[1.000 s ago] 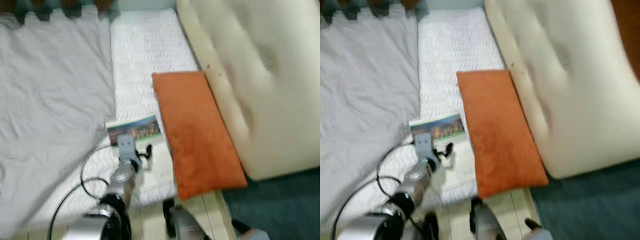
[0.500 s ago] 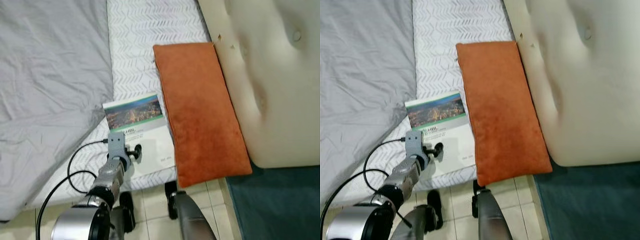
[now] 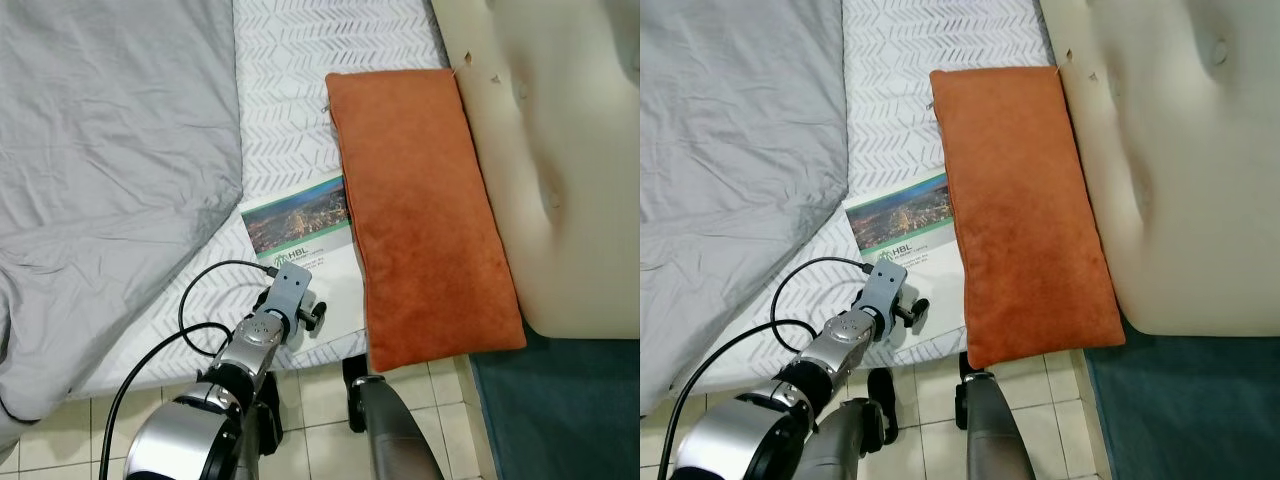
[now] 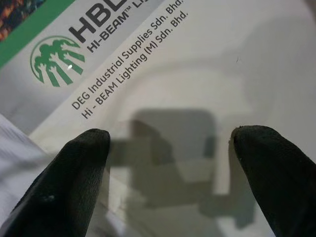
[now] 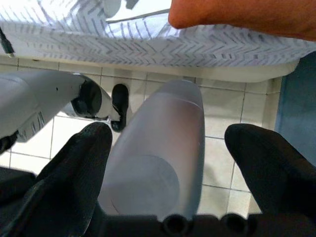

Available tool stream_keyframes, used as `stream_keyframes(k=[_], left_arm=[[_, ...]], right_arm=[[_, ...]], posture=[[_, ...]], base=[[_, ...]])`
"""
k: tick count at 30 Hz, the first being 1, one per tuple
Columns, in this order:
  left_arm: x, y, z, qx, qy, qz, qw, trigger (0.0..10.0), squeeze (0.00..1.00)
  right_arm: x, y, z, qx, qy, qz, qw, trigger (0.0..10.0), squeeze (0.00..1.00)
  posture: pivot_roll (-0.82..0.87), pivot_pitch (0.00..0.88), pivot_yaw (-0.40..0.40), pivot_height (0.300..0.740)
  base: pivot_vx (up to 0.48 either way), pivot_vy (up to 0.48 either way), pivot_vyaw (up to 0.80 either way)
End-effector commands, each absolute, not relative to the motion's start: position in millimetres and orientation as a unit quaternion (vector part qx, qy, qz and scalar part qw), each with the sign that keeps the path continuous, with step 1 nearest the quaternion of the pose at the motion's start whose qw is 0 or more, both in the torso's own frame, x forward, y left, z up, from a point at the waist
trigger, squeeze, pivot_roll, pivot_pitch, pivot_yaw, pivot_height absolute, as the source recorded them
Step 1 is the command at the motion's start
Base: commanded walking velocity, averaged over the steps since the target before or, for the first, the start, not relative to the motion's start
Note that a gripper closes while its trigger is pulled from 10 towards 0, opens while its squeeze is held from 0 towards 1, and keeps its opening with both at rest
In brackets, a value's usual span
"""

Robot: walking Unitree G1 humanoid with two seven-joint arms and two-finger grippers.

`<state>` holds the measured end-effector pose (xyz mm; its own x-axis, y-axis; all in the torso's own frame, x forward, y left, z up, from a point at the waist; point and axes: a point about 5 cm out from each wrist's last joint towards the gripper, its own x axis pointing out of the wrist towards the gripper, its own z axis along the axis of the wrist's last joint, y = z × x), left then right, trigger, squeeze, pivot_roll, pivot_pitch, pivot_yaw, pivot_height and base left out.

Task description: Clean up the room

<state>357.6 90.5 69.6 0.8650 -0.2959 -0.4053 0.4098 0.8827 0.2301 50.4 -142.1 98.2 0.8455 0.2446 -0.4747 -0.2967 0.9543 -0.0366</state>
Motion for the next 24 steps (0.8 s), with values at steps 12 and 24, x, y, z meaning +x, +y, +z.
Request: stream_keyframes(k=[12,24], left_arm=[[358.1,139.8,63.8,0.252,0.204,-0.135,0.936,10.0,0.0],[363.6,128.4,74.1,0.225,0.171,-0.136,0.95,10.0,0.0]], right_arm=[[46.2,-133.8,80.4,-0.039,0.274,0.152,0.949,10.0,0.0],[55.0,-137.4,78.2,-0.046,0.268,0.154,0.95,10.0,0.0]], posture=[[-0.41,0.666,-0.04,0.74],[-0.42,0.648,-0.048,0.74]], base=[[0.0,0.0,0.0],[0.0,0.0,0.0]])
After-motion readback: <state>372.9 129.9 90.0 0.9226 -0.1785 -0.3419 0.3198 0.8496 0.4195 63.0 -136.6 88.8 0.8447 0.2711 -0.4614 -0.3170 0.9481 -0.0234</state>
